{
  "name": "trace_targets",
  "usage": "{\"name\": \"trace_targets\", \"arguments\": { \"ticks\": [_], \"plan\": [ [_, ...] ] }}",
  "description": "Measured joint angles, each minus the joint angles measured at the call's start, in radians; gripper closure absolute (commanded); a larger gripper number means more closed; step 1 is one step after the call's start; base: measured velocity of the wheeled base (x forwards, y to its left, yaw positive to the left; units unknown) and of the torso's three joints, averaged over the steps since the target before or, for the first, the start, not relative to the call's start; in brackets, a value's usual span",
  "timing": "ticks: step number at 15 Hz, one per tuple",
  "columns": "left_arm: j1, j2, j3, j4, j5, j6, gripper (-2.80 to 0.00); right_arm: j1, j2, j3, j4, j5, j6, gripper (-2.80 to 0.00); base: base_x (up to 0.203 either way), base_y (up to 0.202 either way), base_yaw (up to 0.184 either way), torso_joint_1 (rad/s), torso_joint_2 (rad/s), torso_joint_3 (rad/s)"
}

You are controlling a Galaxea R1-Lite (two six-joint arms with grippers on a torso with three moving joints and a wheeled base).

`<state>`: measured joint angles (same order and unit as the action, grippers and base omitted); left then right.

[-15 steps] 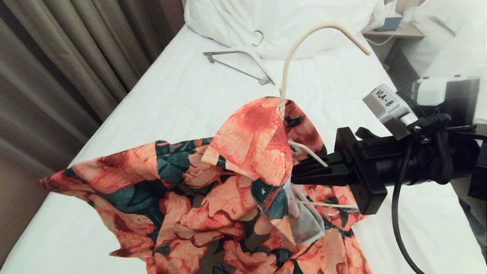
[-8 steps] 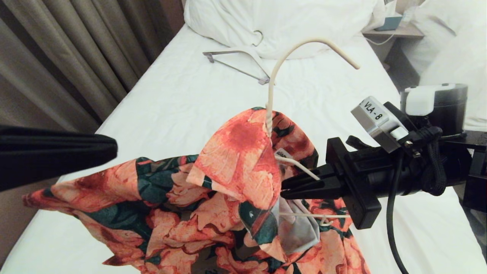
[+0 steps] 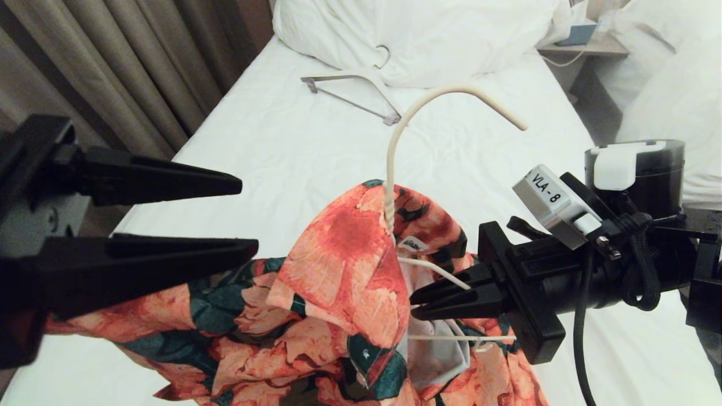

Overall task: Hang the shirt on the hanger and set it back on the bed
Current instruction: Hook the other side of the shirt onto the hanger

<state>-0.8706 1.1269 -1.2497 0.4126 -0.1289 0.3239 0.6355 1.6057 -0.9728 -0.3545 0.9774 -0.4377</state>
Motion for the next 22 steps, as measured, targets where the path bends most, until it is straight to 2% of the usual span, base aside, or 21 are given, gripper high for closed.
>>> {"name": "trace_targets", "arguments": {
  "ticks": [9, 14, 22],
  "plan": [
    [0.000, 0.040, 0.057, -0.014, -0.004, -0.004, -2.80, 0.014, -0.035, 0.021, 0.000, 0.000, 0.000, 0.00, 0.000, 0.000, 0.000, 0.000, 0.00, 0.000],
    [-0.020, 0.080, 0.111, -0.151, -0.004, -0.037, -2.80, 0.014, -0.053, 0.032, 0.000, 0.000, -0.001, 0.00, 0.000, 0.000, 0.000, 0.000, 0.00, 0.000],
    [-0.063, 0.109, 0.137, -0.162, -0.003, -0.068, -2.80, 0.014, -0.057, 0.033, 0.000, 0.000, 0.000, 0.00, 0.000, 0.000, 0.000, 0.000, 0.00, 0.000]
  ]
}}
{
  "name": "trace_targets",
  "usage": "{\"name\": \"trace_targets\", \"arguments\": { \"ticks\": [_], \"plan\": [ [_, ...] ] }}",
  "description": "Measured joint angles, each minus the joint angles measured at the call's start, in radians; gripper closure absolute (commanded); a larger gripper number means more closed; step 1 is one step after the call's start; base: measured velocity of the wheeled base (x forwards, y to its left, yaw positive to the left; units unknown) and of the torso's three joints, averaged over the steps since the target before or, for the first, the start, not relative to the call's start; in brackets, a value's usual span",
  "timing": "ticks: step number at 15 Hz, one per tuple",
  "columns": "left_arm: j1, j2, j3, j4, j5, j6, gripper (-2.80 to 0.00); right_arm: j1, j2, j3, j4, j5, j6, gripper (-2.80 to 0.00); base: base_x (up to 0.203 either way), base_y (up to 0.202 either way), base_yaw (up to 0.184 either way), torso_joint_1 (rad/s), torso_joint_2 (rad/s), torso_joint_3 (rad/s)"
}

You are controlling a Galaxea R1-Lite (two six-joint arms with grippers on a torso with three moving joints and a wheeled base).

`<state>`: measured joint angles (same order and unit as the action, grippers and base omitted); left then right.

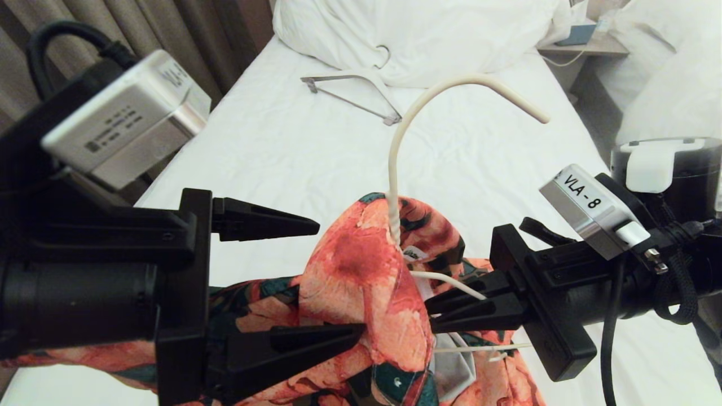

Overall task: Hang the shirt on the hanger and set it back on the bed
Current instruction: Hook the other side of the shirt onto the hanger

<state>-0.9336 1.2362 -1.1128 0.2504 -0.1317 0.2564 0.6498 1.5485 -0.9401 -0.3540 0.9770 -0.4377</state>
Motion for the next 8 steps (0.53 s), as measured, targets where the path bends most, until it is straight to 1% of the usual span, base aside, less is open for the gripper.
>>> {"name": "trace_targets", "arguments": {
  "ticks": [1, 2, 8],
  "plan": [
    [0.000, 0.001, 0.001, 0.000, 0.001, 0.000, -2.80, 0.000, 0.000, 0.000, 0.000, 0.000, 0.000, 0.00, 0.000, 0.000, 0.000, 0.000, 0.00, 0.000],
    [0.000, 0.003, 0.002, 0.000, 0.000, -0.001, 0.00, 0.000, 0.000, -0.001, -0.001, 0.000, 0.000, 0.00, 0.000, 0.000, 0.000, 0.000, 0.00, 0.000],
    [-0.007, 0.012, 0.004, -0.005, 0.000, 0.004, 0.00, -0.001, 0.000, -0.007, -0.005, -0.001, 0.000, 0.00, 0.000, 0.000, 0.000, 0.000, 0.00, 0.000]
  ]
}}
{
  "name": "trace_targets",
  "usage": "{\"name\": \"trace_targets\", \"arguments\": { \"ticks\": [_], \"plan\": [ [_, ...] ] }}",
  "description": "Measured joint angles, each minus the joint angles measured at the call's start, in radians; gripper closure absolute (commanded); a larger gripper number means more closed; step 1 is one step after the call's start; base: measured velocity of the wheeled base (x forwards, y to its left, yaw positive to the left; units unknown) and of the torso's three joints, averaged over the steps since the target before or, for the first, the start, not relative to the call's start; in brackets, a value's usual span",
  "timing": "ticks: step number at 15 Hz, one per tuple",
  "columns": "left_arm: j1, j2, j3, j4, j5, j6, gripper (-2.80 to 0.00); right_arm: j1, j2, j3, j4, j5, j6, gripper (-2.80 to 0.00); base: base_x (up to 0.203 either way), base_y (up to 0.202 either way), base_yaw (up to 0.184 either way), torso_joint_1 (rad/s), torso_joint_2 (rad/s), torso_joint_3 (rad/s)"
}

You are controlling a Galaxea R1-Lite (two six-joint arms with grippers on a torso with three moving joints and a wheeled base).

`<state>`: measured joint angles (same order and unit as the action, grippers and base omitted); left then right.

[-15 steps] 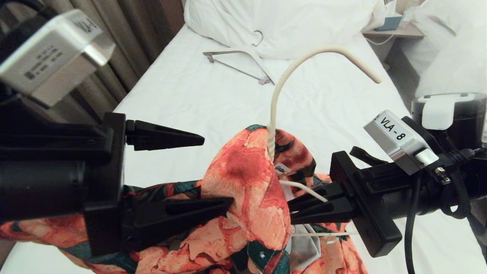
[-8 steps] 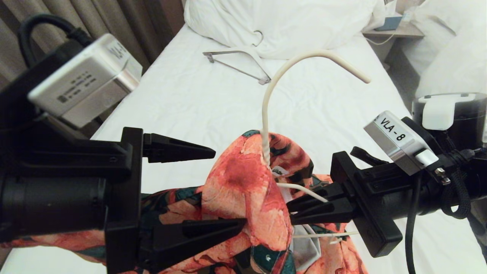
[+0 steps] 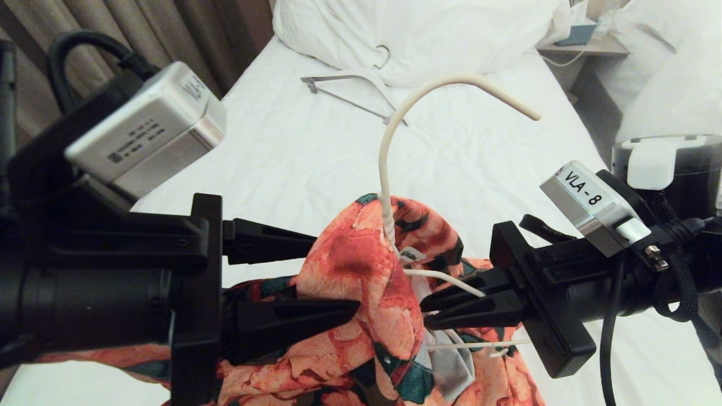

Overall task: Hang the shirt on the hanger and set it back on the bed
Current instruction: Hook the other side of the shirt onto the hanger

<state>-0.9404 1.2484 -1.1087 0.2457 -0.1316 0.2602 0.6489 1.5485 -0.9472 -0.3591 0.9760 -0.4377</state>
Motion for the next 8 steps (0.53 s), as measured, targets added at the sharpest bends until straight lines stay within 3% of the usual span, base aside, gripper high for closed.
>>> {"name": "trace_targets", "arguments": {
  "ticks": [8],
  "plan": [
    [-0.017, -0.001, 0.010, -0.002, 0.008, 0.006, 0.00, 0.000, 0.000, 0.006, -0.006, 0.002, -0.007, 0.00, 0.000, 0.000, 0.000, 0.000, 0.00, 0.000]
  ]
}}
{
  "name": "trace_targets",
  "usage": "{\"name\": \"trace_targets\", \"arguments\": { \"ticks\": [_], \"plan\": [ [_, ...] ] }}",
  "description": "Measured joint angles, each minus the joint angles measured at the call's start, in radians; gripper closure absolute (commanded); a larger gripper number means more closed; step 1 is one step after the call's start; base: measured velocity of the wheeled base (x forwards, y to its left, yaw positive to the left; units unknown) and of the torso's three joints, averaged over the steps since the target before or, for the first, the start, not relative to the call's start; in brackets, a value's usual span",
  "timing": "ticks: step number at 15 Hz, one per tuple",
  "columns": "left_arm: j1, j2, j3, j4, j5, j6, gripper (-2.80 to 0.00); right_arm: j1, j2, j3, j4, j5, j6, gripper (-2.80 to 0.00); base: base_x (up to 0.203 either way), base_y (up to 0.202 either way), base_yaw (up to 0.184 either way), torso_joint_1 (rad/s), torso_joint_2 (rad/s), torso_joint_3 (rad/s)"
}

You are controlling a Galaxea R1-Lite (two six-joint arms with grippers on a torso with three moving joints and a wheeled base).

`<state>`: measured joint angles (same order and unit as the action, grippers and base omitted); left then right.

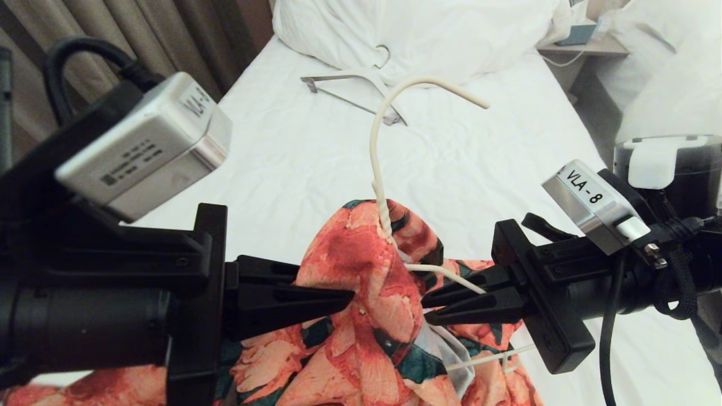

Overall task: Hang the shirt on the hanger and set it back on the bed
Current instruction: Hook the other side of the shirt onto the hanger

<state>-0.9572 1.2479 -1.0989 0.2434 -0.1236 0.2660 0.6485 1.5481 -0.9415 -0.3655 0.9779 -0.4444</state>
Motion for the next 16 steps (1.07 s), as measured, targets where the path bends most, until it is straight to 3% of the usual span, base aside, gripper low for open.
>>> {"name": "trace_targets", "arguments": {
  "ticks": [4, 5, 8, 11, 14, 16],
  "plan": [
    [0.001, -0.002, 0.003, -0.003, 0.001, 0.000, 0.00, 0.000, 0.000, 0.002, -0.004, 0.008, -0.033, 0.00, 0.000, 0.000, 0.000, 0.000, 0.00, 0.000],
    [0.001, -0.002, 0.003, -0.004, 0.001, 0.000, 0.00, 0.000, -0.002, 0.009, -0.004, 0.006, -0.048, -2.80, 0.000, 0.000, 0.000, 0.000, 0.00, 0.000],
    [0.003, -0.002, 0.003, -0.046, 0.008, -0.001, 0.00, 0.002, -0.013, 0.037, -0.002, 0.005, -0.086, -2.80, 0.000, 0.000, 0.000, 0.000, 0.00, 0.000],
    [0.001, -0.003, -0.001, -0.064, 0.008, -0.001, 0.00, 0.002, -0.051, 0.043, 0.007, -0.021, -0.001, -2.80, 0.000, 0.000, 0.000, 0.000, 0.00, 0.000],
    [0.003, -0.009, -0.001, -0.067, 0.007, -0.004, 0.00, 0.000, -0.141, 0.055, 0.010, -0.165, 0.138, -2.80, 0.000, 0.000, 0.000, 0.000, 0.00, 0.000],
    [0.003, -0.020, -0.003, -0.066, 0.005, -0.007, 0.00, -0.002, -0.229, 0.058, 0.010, -0.311, 0.253, -2.80, 0.000, 0.000, 0.000, 0.000, 0.00, 0.000]
  ]
}}
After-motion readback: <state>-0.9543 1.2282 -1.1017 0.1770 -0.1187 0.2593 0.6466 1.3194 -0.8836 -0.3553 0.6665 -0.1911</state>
